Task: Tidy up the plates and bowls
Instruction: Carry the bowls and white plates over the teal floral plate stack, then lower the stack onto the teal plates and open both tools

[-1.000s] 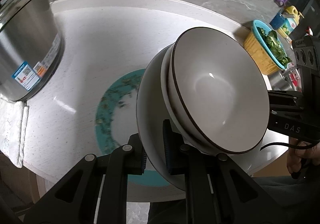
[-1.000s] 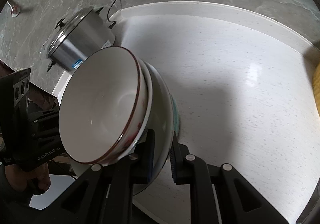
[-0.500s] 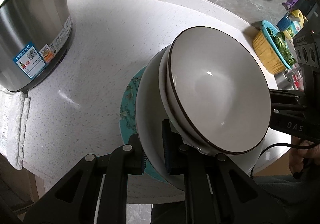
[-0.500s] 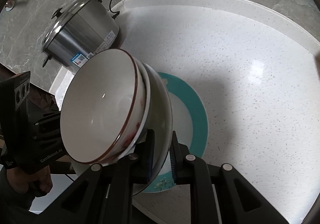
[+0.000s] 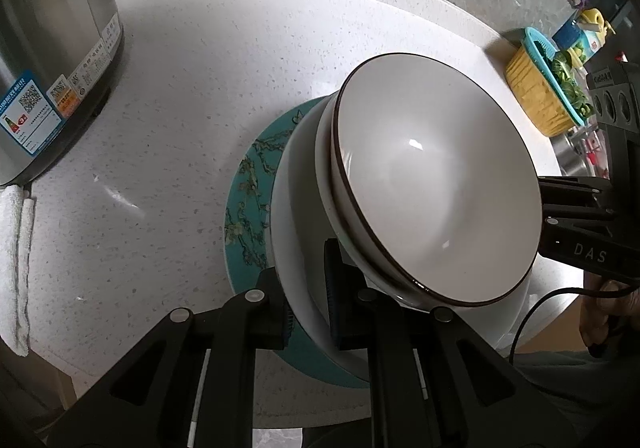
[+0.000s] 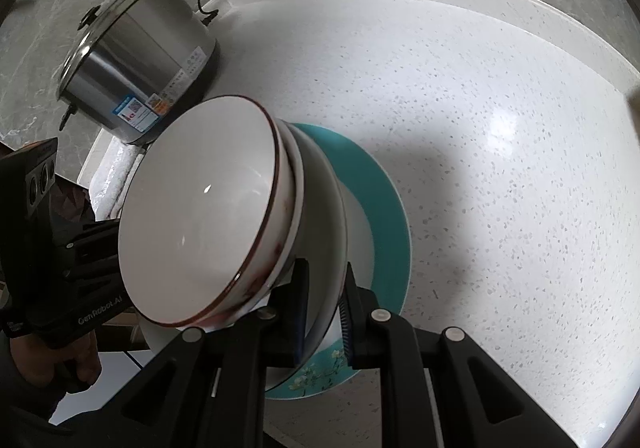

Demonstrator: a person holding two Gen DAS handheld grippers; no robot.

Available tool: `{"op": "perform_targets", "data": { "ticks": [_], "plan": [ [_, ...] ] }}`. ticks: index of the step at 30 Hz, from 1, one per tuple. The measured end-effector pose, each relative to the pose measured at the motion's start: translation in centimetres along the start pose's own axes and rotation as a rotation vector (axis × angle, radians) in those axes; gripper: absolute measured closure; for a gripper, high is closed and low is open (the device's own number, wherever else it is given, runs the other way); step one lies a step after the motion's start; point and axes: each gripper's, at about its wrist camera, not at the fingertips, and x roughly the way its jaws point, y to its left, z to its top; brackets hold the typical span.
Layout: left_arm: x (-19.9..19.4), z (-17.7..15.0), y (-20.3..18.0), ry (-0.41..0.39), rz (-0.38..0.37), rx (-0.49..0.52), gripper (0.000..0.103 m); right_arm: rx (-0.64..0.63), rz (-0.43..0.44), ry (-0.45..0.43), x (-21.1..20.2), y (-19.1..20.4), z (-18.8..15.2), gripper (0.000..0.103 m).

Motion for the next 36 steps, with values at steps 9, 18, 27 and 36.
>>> {"op": "perform_targets", "data": {
  "ticks": [9, 18, 27, 36],
  "plan": [
    [1.6, -0.3, -0.4, 0.002, 0.017, 0.008, 0.093, 0.001, 0.005, 0.009, 1.3, -0.3, -0.3, 0.087],
    [2.1, -0.4, -0.9, -0.009, 0.03, 0.025, 0.093, -0.004, 0.01, -0.01, 1.3, -0.5, -0.7, 0.087],
    [0.1, -1.0, -0.8, -0.059, 0.041, -0.008, 0.089, 0.012, 0.002, -0.055, 0.3, -0.3, -1.4, 0.084],
    [-5.6, -1.4, -0.9, -0.14, 0.066, -0.035, 0.043, 0.079, -0.058, -0.152, -4.4, -1.8, -3.9, 0.036]
  ]
}}
